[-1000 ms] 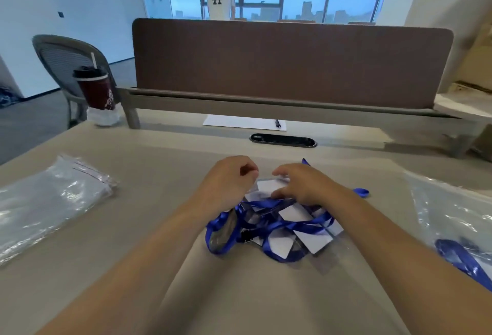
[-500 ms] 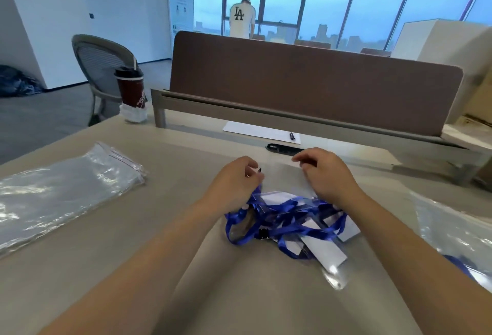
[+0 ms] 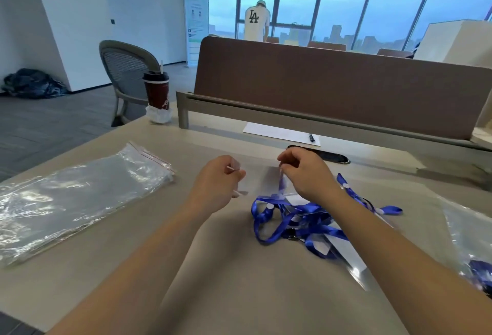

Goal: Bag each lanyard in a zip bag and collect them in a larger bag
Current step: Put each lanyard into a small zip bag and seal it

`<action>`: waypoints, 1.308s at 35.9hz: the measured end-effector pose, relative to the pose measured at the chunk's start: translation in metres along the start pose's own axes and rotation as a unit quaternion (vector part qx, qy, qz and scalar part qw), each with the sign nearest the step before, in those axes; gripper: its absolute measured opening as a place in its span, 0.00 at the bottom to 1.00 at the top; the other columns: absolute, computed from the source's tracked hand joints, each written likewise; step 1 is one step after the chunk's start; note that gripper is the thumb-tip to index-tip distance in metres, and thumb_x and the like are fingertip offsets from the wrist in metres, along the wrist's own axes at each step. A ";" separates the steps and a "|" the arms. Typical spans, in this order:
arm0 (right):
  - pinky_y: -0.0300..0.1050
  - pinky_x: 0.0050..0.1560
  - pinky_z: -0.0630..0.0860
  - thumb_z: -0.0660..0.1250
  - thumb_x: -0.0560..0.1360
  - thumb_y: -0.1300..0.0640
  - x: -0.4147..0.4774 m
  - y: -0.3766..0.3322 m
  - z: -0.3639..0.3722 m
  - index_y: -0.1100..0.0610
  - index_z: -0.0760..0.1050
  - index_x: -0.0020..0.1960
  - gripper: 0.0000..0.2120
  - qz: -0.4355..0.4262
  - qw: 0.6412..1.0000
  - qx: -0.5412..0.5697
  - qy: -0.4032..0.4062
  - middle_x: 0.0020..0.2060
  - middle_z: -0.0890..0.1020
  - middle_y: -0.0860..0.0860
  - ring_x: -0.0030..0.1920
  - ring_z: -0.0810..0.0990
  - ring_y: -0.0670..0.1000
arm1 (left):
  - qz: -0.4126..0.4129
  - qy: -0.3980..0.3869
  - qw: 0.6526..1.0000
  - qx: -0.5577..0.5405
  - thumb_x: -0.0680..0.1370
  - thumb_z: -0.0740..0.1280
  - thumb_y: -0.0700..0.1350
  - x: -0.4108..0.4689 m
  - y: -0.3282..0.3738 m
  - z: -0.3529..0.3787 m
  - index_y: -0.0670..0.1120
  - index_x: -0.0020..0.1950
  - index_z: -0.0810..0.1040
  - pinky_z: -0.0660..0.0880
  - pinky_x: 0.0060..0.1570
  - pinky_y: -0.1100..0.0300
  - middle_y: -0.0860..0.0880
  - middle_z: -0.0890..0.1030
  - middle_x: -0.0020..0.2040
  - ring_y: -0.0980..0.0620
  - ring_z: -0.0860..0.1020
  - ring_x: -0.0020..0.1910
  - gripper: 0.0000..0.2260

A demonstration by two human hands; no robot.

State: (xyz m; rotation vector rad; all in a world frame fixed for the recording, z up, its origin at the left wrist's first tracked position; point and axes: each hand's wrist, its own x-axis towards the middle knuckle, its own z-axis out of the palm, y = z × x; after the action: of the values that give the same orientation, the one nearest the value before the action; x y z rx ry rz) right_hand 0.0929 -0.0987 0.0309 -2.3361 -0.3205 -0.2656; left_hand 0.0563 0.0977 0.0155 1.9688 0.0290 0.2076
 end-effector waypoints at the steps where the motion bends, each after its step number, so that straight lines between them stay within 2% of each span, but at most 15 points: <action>1: 0.32 0.42 0.70 0.63 0.80 0.59 0.003 0.004 0.004 0.52 0.77 0.59 0.09 0.014 1.000 -0.006 0.008 0.51 0.80 0.46 0.47 0.77 0.44 | -0.008 0.007 1.000 -0.014 0.80 0.66 0.41 0.001 -0.003 -0.003 0.44 0.43 0.75 0.83 0.45 0.44 0.43 0.78 0.40 0.47 0.80 0.36 0.06; 5: 0.41 0.48 0.72 0.65 0.79 0.57 0.014 0.016 0.016 0.53 0.78 0.57 0.08 0.059 0.996 -0.062 0.008 0.51 0.80 0.47 0.48 0.77 0.47 | -0.026 0.032 0.998 -0.046 0.82 0.63 0.40 0.009 -0.013 -0.016 0.41 0.53 0.75 0.82 0.45 0.41 0.41 0.77 0.43 0.50 0.84 0.33 0.04; 8: 0.45 0.51 0.76 0.67 0.78 0.56 0.018 0.019 0.022 0.53 0.82 0.51 0.05 0.074 0.986 -0.124 -0.079 0.50 0.83 0.50 0.47 0.79 0.48 | -0.030 0.036 0.997 -0.055 0.82 0.63 0.41 0.013 -0.018 -0.021 0.43 0.53 0.75 0.82 0.44 0.43 0.40 0.76 0.43 0.40 0.85 0.38 0.03; 10: 0.45 0.55 0.76 0.68 0.77 0.57 0.019 0.019 0.026 0.55 0.83 0.54 0.07 0.078 0.976 -0.155 -0.128 0.52 0.84 0.50 0.50 0.80 0.49 | -0.029 0.027 0.998 -0.056 0.82 0.63 0.40 0.014 -0.019 -0.023 0.42 0.54 0.75 0.82 0.45 0.46 0.41 0.76 0.44 0.41 0.85 0.38 0.04; 13: 0.43 0.56 0.76 0.67 0.78 0.60 0.019 0.017 0.031 0.52 0.82 0.57 0.10 0.080 0.970 -0.164 -0.158 0.54 0.84 0.50 0.52 0.80 0.49 | -0.022 0.011 0.997 -0.067 0.83 0.62 0.40 0.011 -0.018 -0.023 0.44 0.48 0.73 0.82 0.48 0.44 0.46 0.75 0.41 0.42 0.85 0.38 0.04; 18: 0.40 0.50 0.73 0.66 0.78 0.59 0.017 0.012 0.036 0.52 0.83 0.55 0.10 0.068 0.968 -0.150 -0.189 0.52 0.83 0.49 0.50 0.79 0.48 | -0.027 -0.001 0.997 -0.067 0.83 0.62 0.41 0.008 -0.016 -0.022 0.46 0.47 0.72 0.82 0.50 0.43 0.47 0.72 0.39 0.42 0.85 0.40 0.05; 21: 0.37 0.43 0.71 0.70 0.76 0.53 0.013 0.007 0.037 0.52 0.83 0.55 0.09 0.053 0.961 -0.167 -0.216 0.44 0.81 0.45 0.44 0.78 0.45 | -0.028 0.002 0.998 -0.059 0.83 0.62 0.41 0.007 -0.018 -0.024 0.46 0.45 0.71 0.82 0.50 0.44 0.49 0.72 0.39 0.42 0.85 0.40 0.07; 25: 0.37 0.39 0.69 0.72 0.75 0.55 0.010 0.003 0.039 0.51 0.83 0.50 0.04 0.039 0.948 -0.205 -0.241 0.42 0.80 0.46 0.41 0.78 0.45 | -0.031 0.007 0.998 -0.056 0.83 0.62 0.41 0.003 -0.015 -0.025 0.48 0.45 0.71 0.82 0.49 0.46 0.50 0.72 0.41 0.44 0.85 0.41 0.07; 28: 0.36 0.37 0.69 0.70 0.76 0.56 0.009 -0.001 0.033 0.50 0.81 0.46 0.02 0.024 0.965 -0.175 -0.192 0.41 0.80 0.45 0.39 0.76 0.43 | -0.017 0.022 0.997 -0.069 0.83 0.61 0.40 0.000 -0.011 -0.026 0.45 0.52 0.72 0.83 0.44 0.54 0.52 0.73 0.42 0.61 0.82 0.31 0.02; 30: 0.36 0.38 0.69 0.69 0.77 0.55 0.009 -0.005 0.024 0.50 0.80 0.46 0.02 0.018 0.980 -0.145 -0.136 0.42 0.80 0.45 0.41 0.76 0.42 | -0.005 0.052 0.996 -0.071 0.83 0.60 0.40 -0.001 -0.007 -0.027 0.44 0.57 0.73 0.82 0.40 0.58 0.53 0.73 0.43 0.66 0.78 0.28 0.04; 32: 0.37 0.37 0.69 0.68 0.78 0.56 0.010 -0.012 0.014 0.51 0.79 0.45 0.03 0.018 0.990 -0.108 -0.089 0.41 0.81 0.46 0.41 0.77 0.44 | 0.003 0.086 0.993 -0.084 0.83 0.61 0.41 -0.001 -0.002 -0.031 0.43 0.57 0.73 0.83 0.41 0.56 0.50 0.74 0.44 0.64 0.80 0.30 0.04; 36: 0.40 0.36 0.71 0.67 0.78 0.58 0.009 -0.033 -0.009 0.52 0.78 0.42 0.07 0.014 0.999 -0.033 -0.011 0.37 0.83 0.48 0.35 0.78 0.47 | 0.001 0.121 0.989 -0.080 0.83 0.62 0.42 -0.002 0.011 -0.038 0.43 0.56 0.75 0.83 0.38 0.57 0.42 0.76 0.50 0.46 0.80 0.46 0.05; 41: 0.45 0.39 0.81 0.65 0.79 0.59 0.005 -0.066 -0.042 0.56 0.78 0.48 0.04 0.010 0.995 0.072 0.064 0.40 0.83 0.53 0.35 0.81 0.50 | 0.015 0.130 0.988 -0.081 0.83 0.62 0.42 -0.009 0.032 -0.039 0.46 0.54 0.74 0.84 0.45 0.50 0.44 0.76 0.54 0.46 0.79 0.50 0.02; 43: 0.41 0.35 0.79 0.65 0.79 0.60 0.005 -0.078 -0.057 0.57 0.77 0.48 0.03 -0.003 0.990 0.105 0.094 0.41 0.83 0.54 0.36 0.82 0.50 | 0.027 0.136 0.988 -0.073 0.83 0.62 0.42 -0.012 0.040 -0.040 0.47 0.53 0.73 0.84 0.42 0.54 0.45 0.76 0.55 0.45 0.80 0.51 0.02; 47: 0.39 0.34 0.77 0.65 0.79 0.61 0.007 -0.098 -0.083 0.58 0.78 0.50 0.04 -0.025 0.979 0.136 0.147 0.41 0.83 0.55 0.36 0.83 0.51 | 0.039 0.145 0.986 -0.066 0.83 0.62 0.42 -0.015 0.053 -0.044 0.47 0.55 0.72 0.80 0.33 0.64 0.46 0.76 0.55 0.50 0.79 0.44 0.02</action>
State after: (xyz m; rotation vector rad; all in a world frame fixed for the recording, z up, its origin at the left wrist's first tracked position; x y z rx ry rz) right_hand 0.0613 -0.0887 0.1553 -1.9872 -0.2522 -0.5501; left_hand 0.0308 0.1148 0.0784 1.7949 0.1240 0.5337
